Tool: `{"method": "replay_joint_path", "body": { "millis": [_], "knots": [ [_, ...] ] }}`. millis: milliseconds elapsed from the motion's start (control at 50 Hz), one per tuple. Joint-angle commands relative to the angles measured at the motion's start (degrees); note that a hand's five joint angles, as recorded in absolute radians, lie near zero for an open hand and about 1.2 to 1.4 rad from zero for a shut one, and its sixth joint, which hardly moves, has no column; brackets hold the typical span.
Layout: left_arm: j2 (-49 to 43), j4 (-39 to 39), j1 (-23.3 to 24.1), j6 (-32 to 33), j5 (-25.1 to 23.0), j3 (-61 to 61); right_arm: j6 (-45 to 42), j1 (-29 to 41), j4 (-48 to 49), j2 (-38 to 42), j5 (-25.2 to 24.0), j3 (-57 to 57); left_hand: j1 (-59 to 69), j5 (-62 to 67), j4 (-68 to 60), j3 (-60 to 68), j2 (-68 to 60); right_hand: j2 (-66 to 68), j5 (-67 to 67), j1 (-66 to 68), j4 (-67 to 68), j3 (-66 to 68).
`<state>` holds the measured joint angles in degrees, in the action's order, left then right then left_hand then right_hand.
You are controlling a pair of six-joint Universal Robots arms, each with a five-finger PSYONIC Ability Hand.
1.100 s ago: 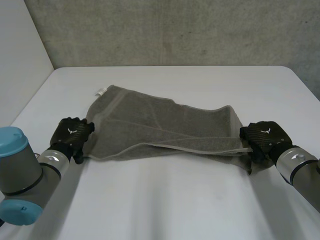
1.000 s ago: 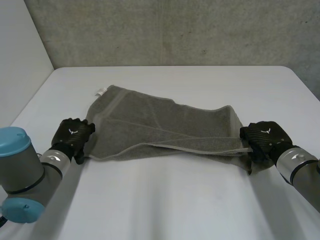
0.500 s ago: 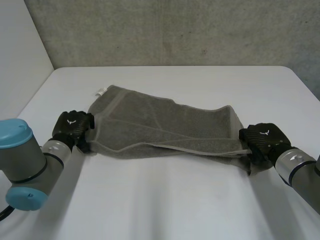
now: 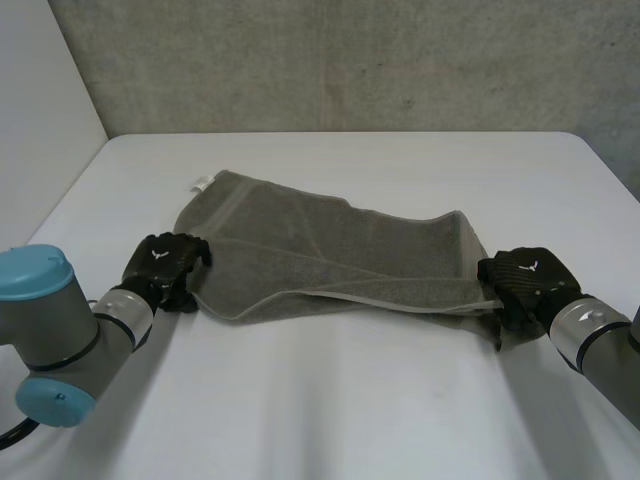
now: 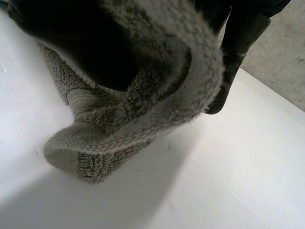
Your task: Fold the towel.
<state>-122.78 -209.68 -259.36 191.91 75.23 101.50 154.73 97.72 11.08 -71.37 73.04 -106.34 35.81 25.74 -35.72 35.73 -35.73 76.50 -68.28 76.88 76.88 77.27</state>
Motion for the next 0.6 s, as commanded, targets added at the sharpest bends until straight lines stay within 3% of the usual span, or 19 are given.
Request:
{"method": "replay_joint_path", "body": {
  "millis": [20, 40, 440, 600],
  "knots": [
    [0.1, 0.2, 0.0, 0.0, 0.2, -0.2, 0.0, 0.0, 0.0, -0.1, 0.0, 0.0, 28.1, 28.2, -28.2, 28.2, -28.2, 3.5, -1.7, 3.1, 3.1, 2.7],
    [0.2, 0.2, -0.1, 0.0, 0.3, -0.2, 0.0, 0.0, 0.0, -0.1, 0.0, 0.0, 44.0, 44.1, -44.1, 44.1, -44.1, 3.5, -1.7, 3.1, 3.1, 2.7],
    [1.4, 2.7, -0.3, 7.4, 1.0, -0.1, 0.0, 0.0, -0.1, -0.5, 0.3, 0.0, 44.2, 44.3, -44.3, 44.3, -44.3, 3.5, -1.7, 3.1, 3.1, 2.7],
    [11.2, 4.4, -1.9, 7.5, 0.9, 1.7, 0.3, -0.8, -1.2, -6.3, 0.7, 3.3, 44.2, 44.3, -44.3, 44.3, -44.3, 3.5, -1.7, 3.1, 3.1, 2.7]
  ]
}}
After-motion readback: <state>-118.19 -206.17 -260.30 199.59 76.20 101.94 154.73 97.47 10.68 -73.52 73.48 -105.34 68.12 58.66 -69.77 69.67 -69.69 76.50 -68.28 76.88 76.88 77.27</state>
